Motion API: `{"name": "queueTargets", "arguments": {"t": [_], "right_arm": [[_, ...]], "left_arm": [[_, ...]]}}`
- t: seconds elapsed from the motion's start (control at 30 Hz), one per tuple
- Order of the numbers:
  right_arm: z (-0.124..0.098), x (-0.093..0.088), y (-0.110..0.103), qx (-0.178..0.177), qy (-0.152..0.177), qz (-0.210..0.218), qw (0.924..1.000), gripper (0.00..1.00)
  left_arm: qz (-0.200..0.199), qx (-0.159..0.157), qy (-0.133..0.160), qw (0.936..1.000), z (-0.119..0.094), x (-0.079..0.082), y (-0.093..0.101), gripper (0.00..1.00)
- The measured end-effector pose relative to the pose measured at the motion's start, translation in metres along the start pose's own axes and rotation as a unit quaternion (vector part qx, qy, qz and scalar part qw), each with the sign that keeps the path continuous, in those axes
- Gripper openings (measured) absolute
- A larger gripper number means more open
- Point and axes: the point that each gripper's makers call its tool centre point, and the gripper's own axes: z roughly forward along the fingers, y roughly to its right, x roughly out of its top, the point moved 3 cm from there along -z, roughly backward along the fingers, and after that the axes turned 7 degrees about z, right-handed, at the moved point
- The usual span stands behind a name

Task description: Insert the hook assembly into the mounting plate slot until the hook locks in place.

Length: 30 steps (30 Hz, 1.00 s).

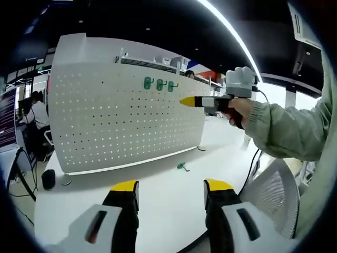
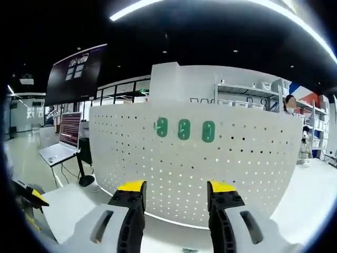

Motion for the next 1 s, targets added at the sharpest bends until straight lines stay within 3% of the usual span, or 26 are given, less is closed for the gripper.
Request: {"name": "queueTargets", "arguments": {"t": [0.2, 0.6, 0.87, 1.0], "right_arm": [[-0.016, -0.030, -0.007, 0.017, -0.051, -0.006, 0.9986, 0.48], [-0.045, -0.057, -0.015, 0.027, -0.081, -0.017, 0.9962, 0.49], [-0.068, -0.087, -0.016, 0.040, -0.127, -0.019, 0.9909, 0.49], [-0.079, -0.093, -0.016, 0.039, -0.133, -0.010, 0.9903, 0.50]], "left_arm": [[-0.007, 0.001, -0.002, 1.0000, 0.002, -0.003, 0.004, 0.50], [-0.003, -0.009, -0.002, 1.0000, 0.008, -0.001, 0.009, 0.50], [0.001, -0.020, -0.003, 0.9998, 0.015, 0.000, 0.014, 0.50], [0.002, -0.023, -0.004, 0.9997, 0.017, 0.001, 0.015, 0.49]]}}
